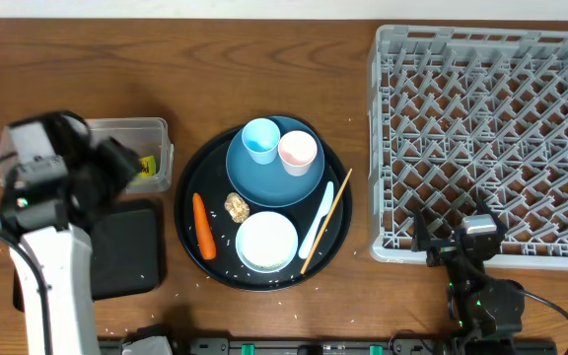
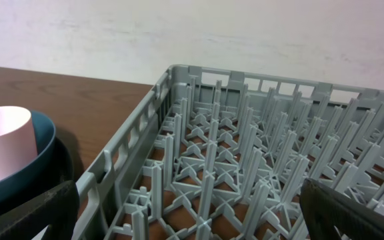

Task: Sort waste into correct bins and load items into the dishwasher rack
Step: 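Move the wrapper left and drop it into the clear bin, then reach the left gripper to the orange carrot and grasp it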

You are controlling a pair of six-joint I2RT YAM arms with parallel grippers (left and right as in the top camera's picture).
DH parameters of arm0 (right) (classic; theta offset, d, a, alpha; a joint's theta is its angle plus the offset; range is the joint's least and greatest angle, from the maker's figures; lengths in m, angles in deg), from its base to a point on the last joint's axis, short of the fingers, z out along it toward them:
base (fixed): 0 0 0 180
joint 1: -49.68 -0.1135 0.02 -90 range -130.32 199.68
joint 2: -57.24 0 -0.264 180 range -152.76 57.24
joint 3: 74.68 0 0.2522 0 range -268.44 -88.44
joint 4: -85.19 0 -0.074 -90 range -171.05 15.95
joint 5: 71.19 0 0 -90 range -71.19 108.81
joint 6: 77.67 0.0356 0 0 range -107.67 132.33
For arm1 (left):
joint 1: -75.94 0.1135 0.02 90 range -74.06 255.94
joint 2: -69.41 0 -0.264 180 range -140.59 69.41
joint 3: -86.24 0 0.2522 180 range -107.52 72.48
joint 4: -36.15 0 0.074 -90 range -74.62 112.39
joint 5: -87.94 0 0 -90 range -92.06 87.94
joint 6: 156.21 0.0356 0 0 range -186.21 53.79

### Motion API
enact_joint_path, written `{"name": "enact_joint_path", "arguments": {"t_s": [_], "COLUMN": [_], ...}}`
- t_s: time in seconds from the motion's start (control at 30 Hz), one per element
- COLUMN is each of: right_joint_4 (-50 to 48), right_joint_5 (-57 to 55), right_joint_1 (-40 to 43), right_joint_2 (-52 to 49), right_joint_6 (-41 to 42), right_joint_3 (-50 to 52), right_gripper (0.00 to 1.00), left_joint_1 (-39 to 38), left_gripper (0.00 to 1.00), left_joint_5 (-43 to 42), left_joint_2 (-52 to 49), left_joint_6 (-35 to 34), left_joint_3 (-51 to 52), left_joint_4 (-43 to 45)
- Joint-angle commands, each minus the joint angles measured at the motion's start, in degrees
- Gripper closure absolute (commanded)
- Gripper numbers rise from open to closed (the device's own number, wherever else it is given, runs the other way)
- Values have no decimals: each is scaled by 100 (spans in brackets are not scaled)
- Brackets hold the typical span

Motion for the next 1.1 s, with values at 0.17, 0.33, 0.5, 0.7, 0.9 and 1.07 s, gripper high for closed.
{"name": "enact_joint_path", "arguments": {"t_s": [0.17,0.33,0.5,0.7,0.9,1.07], "right_joint_4": [22,22,22,22,22,22], "right_joint_5": [33,33,33,33,33,33], "right_joint_1": [35,35,35,35,35,35], "right_joint_2": [26,26,26,26,26,26], "right_joint_6": [-50,-50,-50,-50,-50,-50], "right_joint_3": [9,9,9,9,9,9], "right_gripper": [1,1,1,1,1,1], "left_joint_1": [-1515,-2262,-2430,-2433,-2433,-2433], "left_gripper": [47,49,49,49,49,48], "left_joint_5": [815,1200,1342,1316,1274,1276], "left_joint_2": [63,22,-70,-223,-468,-817], "left_joint_6": [219,7,-223,-238,-234,-216], "left_joint_3": [385,1283,2120,2529,2551,2551], "left_joint_4": [-975,-675,-68,686,1005,1139]}}
